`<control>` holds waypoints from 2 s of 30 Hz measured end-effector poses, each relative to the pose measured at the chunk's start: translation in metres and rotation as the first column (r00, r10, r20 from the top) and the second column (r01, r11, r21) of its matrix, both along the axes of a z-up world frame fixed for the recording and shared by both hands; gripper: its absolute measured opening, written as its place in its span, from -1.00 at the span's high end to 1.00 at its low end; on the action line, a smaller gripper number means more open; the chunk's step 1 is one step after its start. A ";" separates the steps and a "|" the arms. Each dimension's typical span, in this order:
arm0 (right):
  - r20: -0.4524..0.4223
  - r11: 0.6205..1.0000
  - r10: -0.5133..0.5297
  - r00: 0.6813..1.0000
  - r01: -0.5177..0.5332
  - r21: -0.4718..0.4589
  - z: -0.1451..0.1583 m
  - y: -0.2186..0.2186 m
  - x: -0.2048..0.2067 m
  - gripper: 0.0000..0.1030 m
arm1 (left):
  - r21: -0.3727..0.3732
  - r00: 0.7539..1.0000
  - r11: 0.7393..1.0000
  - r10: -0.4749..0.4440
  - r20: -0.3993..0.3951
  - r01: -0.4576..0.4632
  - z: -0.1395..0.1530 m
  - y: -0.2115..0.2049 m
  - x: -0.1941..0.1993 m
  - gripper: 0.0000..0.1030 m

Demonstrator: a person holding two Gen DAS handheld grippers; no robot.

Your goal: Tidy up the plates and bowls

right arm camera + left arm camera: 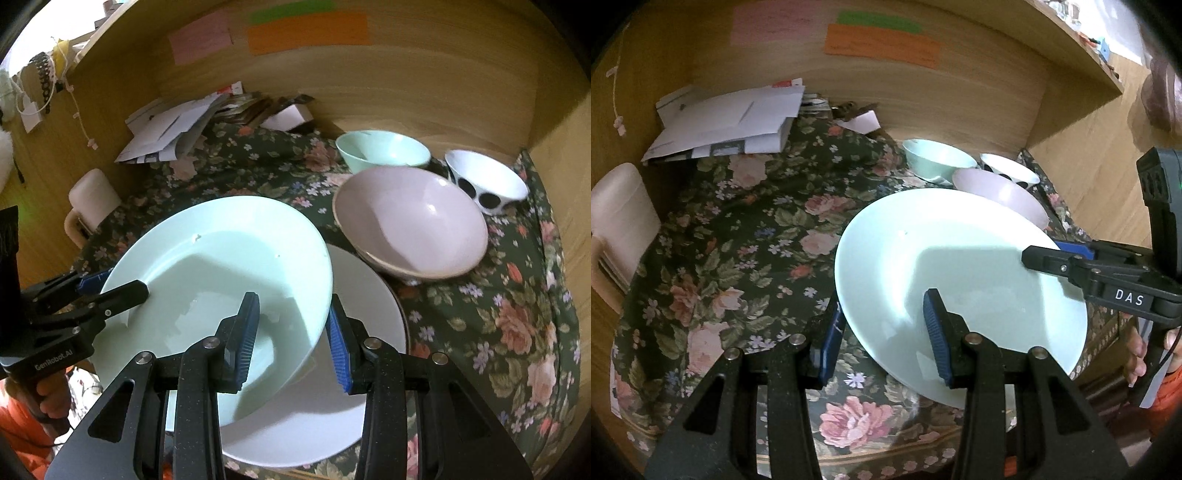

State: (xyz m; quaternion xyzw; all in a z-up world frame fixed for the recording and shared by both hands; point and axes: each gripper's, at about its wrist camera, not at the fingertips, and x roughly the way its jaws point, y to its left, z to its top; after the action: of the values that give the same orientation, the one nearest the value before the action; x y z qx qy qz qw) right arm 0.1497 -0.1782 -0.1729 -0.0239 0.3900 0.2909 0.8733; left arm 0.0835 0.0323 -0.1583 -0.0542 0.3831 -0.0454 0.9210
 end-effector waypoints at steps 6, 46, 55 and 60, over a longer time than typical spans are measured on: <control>-0.032 0.999 -0.035 0.999 0.035 0.007 -0.011 -0.013 0.000 0.35 | 0.002 1.000 1.000 -0.024 -0.019 0.024 -0.010 -0.011 0.004 0.18; -0.093 0.994 -0.112 0.989 0.113 0.006 -0.034 -0.036 0.002 0.35 | -0.001 0.992 0.997 -0.079 -0.097 0.079 -0.043 -0.028 0.026 0.18; -0.045 0.988 -0.151 0.987 0.152 0.018 -0.019 -0.051 0.002 0.35 | 0.021 0.995 0.995 -0.094 -0.045 0.095 -0.017 -0.029 0.028 0.15; -0.012 0.987 -0.159 0.987 0.159 0.032 -0.007 -0.055 0.008 0.35 | 0.044 0.996 0.995 -0.094 0.000 0.093 0.004 -0.029 0.035 -0.11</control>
State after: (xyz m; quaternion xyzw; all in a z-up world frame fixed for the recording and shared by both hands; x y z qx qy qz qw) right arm 0.1580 -0.2331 -0.1797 0.0230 0.3899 0.2269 0.8922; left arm 0.1183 0.0030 -0.1546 -0.0159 0.3853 -0.0800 0.9192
